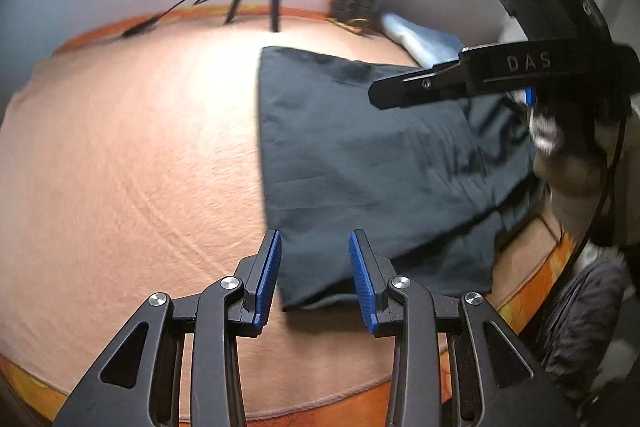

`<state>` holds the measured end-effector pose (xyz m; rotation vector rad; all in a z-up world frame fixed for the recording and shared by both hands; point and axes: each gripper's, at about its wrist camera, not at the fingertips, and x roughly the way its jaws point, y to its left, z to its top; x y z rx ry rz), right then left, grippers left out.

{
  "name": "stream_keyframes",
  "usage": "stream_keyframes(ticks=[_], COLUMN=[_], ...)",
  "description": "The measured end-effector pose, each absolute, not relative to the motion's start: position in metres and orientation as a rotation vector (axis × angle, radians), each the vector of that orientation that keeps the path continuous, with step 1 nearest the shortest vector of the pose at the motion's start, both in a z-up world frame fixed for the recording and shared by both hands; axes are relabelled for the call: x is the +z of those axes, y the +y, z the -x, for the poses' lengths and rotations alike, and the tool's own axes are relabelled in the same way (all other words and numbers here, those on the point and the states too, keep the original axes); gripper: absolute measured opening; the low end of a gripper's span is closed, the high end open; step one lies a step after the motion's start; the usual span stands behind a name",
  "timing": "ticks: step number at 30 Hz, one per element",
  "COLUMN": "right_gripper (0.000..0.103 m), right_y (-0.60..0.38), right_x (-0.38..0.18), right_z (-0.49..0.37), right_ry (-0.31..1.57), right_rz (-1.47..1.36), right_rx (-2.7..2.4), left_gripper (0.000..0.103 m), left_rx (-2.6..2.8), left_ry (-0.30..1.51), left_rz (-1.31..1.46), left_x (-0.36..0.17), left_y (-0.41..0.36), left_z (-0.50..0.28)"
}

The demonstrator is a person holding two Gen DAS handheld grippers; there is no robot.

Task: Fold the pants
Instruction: 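Grasp the edge of the folded pants with the right tool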

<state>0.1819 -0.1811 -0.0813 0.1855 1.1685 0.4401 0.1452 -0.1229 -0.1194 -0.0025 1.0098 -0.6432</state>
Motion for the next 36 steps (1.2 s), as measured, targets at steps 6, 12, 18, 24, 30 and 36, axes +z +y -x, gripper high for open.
stream_keyframes(ticks=[6,12,18,24,30,36], right_gripper=[0.041,0.041,0.041,0.043,0.043,0.026], right_y=[-0.145,-0.113,-0.098,-0.083,-0.071,-0.064], right_x=[-0.100,-0.117,-0.136,-0.138,-0.140,-0.141], right_z=[-0.207,-0.219,-0.226,-0.232,-0.242,-0.241], right_ry=[1.259,1.322,1.364,1.386,1.413,1.408], right_rz=[-0.213,-0.139,-0.088,-0.039,-0.012,0.063], right_rx=[0.437,0.395,0.295,0.235,0.212,0.183], left_gripper=[0.034,0.033,0.033,0.033,0.033,0.033], left_rx=[-0.631,-0.637,-0.658,-0.670,-0.689,-0.673], left_ry=[1.081,1.121,1.128,1.126,1.096,1.090], left_rz=[0.109,0.168,0.176,0.215,0.222,0.200], left_x=[-0.136,-0.146,-0.146,-0.143,-0.134,-0.132], left_y=[-0.113,-0.113,-0.117,-0.114,-0.115,-0.113], left_z=[-0.156,-0.163,-0.162,-0.160,-0.156,-0.151])
